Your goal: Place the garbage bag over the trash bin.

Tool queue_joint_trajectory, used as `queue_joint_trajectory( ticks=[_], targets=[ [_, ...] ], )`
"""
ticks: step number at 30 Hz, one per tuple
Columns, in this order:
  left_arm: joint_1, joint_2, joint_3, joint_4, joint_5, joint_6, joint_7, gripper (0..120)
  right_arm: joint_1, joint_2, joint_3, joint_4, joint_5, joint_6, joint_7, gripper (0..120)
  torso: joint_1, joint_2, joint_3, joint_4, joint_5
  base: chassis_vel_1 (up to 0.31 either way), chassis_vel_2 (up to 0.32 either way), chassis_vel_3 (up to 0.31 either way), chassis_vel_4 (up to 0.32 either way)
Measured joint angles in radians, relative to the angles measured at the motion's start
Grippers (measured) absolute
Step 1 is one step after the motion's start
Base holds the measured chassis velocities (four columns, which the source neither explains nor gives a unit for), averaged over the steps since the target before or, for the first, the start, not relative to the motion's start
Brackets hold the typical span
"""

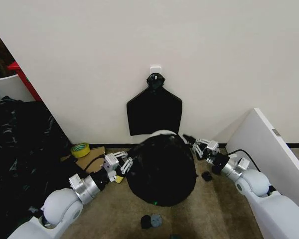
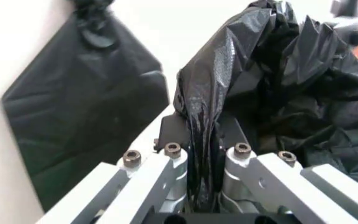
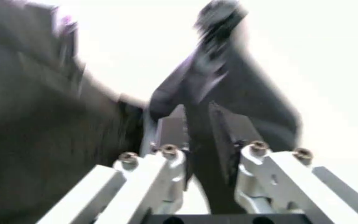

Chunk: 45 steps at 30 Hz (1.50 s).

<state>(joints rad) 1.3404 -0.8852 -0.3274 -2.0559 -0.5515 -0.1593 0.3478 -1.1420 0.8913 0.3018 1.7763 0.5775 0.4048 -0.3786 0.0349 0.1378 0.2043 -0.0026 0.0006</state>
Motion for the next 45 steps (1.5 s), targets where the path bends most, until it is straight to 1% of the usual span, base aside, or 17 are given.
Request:
queue_joint_trajectory(
  ticks=[1,2,3,6,7,8,12,15,16,22,24,29,31,35,38,43,45],
  targets=[
    [-0.001,-0.006,0.006,0.000,-0.029,0.016,-0.037,5,-0.029,0.007,-0.001,0.087,-0.033,-0.061,0.193,23,0.000,0.000,0.000,0.0000,-0.0003,0.000,0.000,0.000,0.000],
    [-0.001,-0.006,0.006,0.000,-0.029,0.016,-0.037,5,-0.029,0.007,-0.001,0.087,-0.033,-0.061,0.193,23,0.000,0.000,0.000,0.0000,-0.0003,0.000,0.000,0.000,0.000],
    [-0.002,-0.010,0.010,-0.001,-0.052,0.029,-0.074,5,-0.051,0.012,-0.007,0.154,-0.059,-0.134,0.336,28,0.000,0.000,0.000,-0.0001,-0.0004,0.000,0.000,0.000,0.000],
    [-0.004,-0.018,0.020,-0.011,-0.100,0.056,-0.148,5,-0.096,0.019,-0.024,0.289,-0.042,-0.263,0.569,38,0.000,0.000,0.000,0.0000,-0.0002,0.000,0.000,0.000,0.000],
    [-0.004,-0.023,0.027,-0.026,-0.142,0.077,-0.204,5,-0.133,0.021,-0.034,0.381,-0.003,-0.324,0.652,46,0.000,0.000,0.000,0.0000,-0.0004,0.000,0.000,0.000,0.000],
    [-0.004,-0.023,0.027,-0.026,-0.142,0.077,-0.204,5,-0.133,0.021,-0.034,0.381,-0.003,-0.324,0.652,46,0.000,0.000,0.000,0.0000,-0.0004,0.000,0.000,0.000,0.000],
    [-0.005,-0.032,0.043,-0.069,-0.234,0.135,-0.302,5,-0.216,0.031,-0.066,0.606,0.040,-0.449,0.741,62,0.000,0.000,0.000,-0.0003,-0.0006,0.000,0.000,0.000,0.000],
    [-0.006,-0.037,0.047,-0.080,-0.253,0.151,-0.328,5,-0.232,0.032,-0.072,0.648,0.042,-0.483,0.746,68,0.000,0.000,0.000,-0.0003,-0.0002,0.000,0.000,0.000,0.000],
    [-0.006,-0.047,0.052,-0.091,-0.267,0.165,-0.358,5,-0.248,0.030,-0.085,0.692,0.043,-0.536,0.752,72,0.000,0.000,0.000,-0.0002,-0.0003,0.000,0.000,0.000,0.000],
    [0.010,-0.075,0.059,-0.097,-0.219,0.152,-0.375,5,-0.279,0.030,-0.174,0.704,-0.043,-0.625,0.782,48,0.000,0.000,0.000,-0.0001,-0.0002,0.000,0.000,0.000,0.000],
    [0.012,-0.076,0.059,-0.097,-0.200,0.142,-0.373,5,-0.276,0.035,-0.193,0.695,-0.051,-0.638,0.789,45,0.000,0.000,0.000,-0.0002,-0.0001,0.000,0.000,0.000,0.000],
    [0.016,-0.075,0.061,-0.093,-0.125,0.102,-0.348,5,-0.217,0.074,-0.317,0.619,-0.096,-0.706,0.836,23,0.000,0.000,0.000,-0.0001,0.0000,0.000,0.000,0.000,0.000],
    [0.016,-0.075,0.061,-0.092,-0.119,0.100,-0.346,5,-0.210,0.078,-0.327,0.613,-0.100,-0.714,0.841,22,0.000,0.000,0.000,0.0001,0.0002,0.000,0.000,0.000,0.000],
    [0.013,-0.076,0.070,-0.066,-0.049,0.070,-0.328,5,-0.147,0.114,-0.409,0.556,-0.148,-0.798,0.890,1,0.000,0.000,0.000,0.0001,-0.0002,0.000,0.000,0.000,0.000],
    [0.009,-0.077,0.077,-0.051,-0.020,0.056,-0.319,5,-0.125,0.123,-0.437,0.546,-0.153,-0.856,0.923,0,0.000,0.000,0.000,0.0000,-0.0002,0.000,0.000,0.000,0.000],
    [0.003,-0.083,0.094,-0.026,0.026,0.031,-0.304,5,-0.085,0.134,-0.462,0.526,-0.131,-0.892,0.952,0,0.000,0.000,0.000,-0.0001,-0.0001,0.000,0.000,0.000,0.000],
    [0.002,-0.089,0.102,-0.017,0.045,0.018,-0.297,5,-0.053,0.140,-0.475,0.521,-0.073,-0.919,0.979,0,0.000,0.000,0.000,0.0000,-0.0002,0.000,0.000,0.000,0.000]
  ],
)
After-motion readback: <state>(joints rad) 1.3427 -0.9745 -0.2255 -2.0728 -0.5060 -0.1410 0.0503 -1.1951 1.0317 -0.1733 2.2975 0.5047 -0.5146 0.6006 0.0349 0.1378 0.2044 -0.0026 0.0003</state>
